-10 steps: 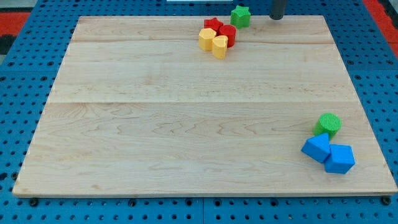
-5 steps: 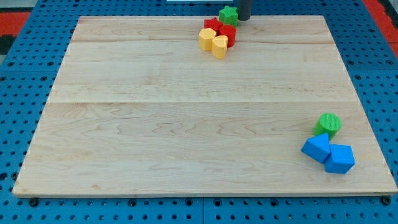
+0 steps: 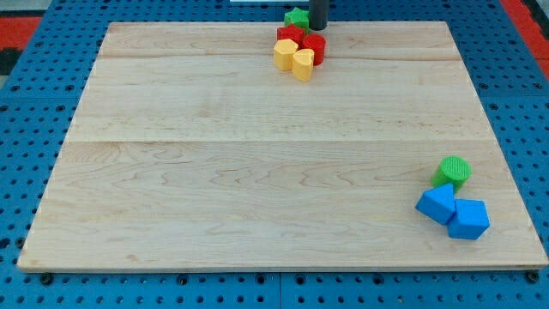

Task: Push the green star to top center

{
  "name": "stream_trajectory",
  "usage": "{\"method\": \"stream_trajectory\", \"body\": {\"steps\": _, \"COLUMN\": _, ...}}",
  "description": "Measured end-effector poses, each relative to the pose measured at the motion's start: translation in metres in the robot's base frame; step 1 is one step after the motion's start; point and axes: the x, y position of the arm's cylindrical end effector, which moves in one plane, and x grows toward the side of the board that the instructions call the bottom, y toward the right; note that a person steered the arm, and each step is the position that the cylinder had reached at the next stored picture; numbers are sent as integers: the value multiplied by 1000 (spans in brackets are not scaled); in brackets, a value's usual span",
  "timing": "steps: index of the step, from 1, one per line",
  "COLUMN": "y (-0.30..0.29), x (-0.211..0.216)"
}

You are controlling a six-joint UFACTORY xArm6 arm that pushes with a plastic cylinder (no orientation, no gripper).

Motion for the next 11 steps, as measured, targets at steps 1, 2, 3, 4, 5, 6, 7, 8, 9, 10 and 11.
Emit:
{"method": "stream_trajectory", "body": {"steps": 1, "y": 13, "x": 0}}
{"method": "stream_trajectory", "body": {"steps": 2, "y": 53, "x": -3}}
{"method": "stream_trajectory", "body": {"steps": 3, "y": 61, "x": -5}}
{"method": "stream_trajectory", "body": {"steps": 4, "y": 44, "x": -3}}
{"method": "stream_trajectory", "body": {"steps": 5, "y": 10, "x": -3}}
{"method": "stream_trajectory", "body": {"steps": 6, "y": 9, "x": -3}}
{"method": "stream_trajectory", "body": {"steps": 7, "y": 9, "x": -2}}
{"method": "stream_trajectory", "body": {"steps": 8, "y": 8, "x": 12}}
{"method": "stream_trajectory", "body": {"steps": 9, "y": 3, "x": 25}}
{"method": "stream_trajectory", "body": {"steps": 10, "y": 3, "x": 25}}
{"method": "stream_trajectory", "body": {"steps": 11, "y": 3, "x": 25}}
